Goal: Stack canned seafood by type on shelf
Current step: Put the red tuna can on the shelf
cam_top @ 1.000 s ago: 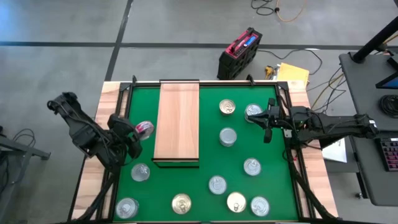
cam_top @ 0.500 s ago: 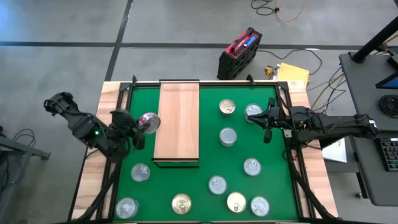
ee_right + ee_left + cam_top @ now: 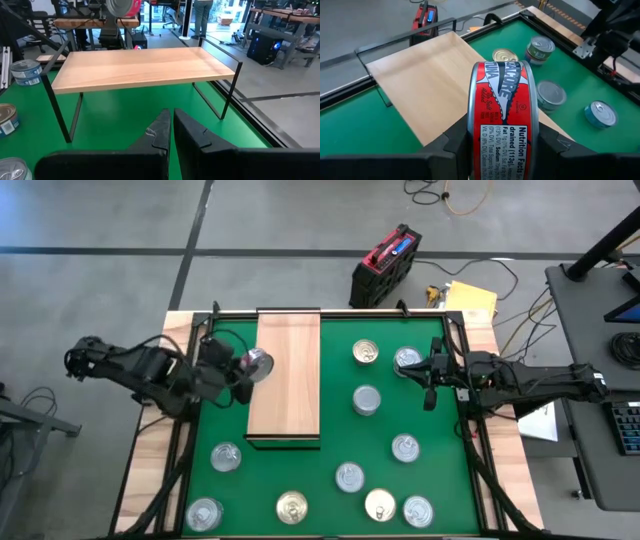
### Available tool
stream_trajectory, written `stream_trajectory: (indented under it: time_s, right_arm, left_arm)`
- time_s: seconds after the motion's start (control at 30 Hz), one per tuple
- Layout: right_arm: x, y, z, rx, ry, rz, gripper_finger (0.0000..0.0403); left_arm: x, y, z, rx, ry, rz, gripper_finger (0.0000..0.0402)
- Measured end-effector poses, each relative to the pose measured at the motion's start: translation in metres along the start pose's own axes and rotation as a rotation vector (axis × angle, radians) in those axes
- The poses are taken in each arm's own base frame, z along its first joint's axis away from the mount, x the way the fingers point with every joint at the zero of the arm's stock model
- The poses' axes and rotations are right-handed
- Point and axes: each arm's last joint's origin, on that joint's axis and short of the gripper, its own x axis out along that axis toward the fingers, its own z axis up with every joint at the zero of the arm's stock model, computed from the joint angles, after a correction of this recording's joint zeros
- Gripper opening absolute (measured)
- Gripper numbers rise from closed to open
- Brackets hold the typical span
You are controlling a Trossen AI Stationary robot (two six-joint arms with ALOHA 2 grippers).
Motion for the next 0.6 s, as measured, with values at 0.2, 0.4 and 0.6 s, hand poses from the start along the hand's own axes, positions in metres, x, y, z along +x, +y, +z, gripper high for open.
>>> stream_trajectory:
  time_s: [0.2,0.4,0.6]
  right_arm:
    - [0.000,0.000,-0.002,0.000,0.005,0.000,0.0013]
    - [0.001,0.000,-0.005,0.008,0.014,0.000,0.0013]
    - [0.001,0.000,-0.005,0.015,0.014,0.000,0.0013]
  left_arm:
    - [0.016,0.002,0.012,0.020,0.042,-0.067,0.0120]
    - [0.026,0.010,0.021,0.051,0.090,-0.096,0.0120]
    - [0.033,0.011,0.023,0.070,0.090,-0.123,0.0120]
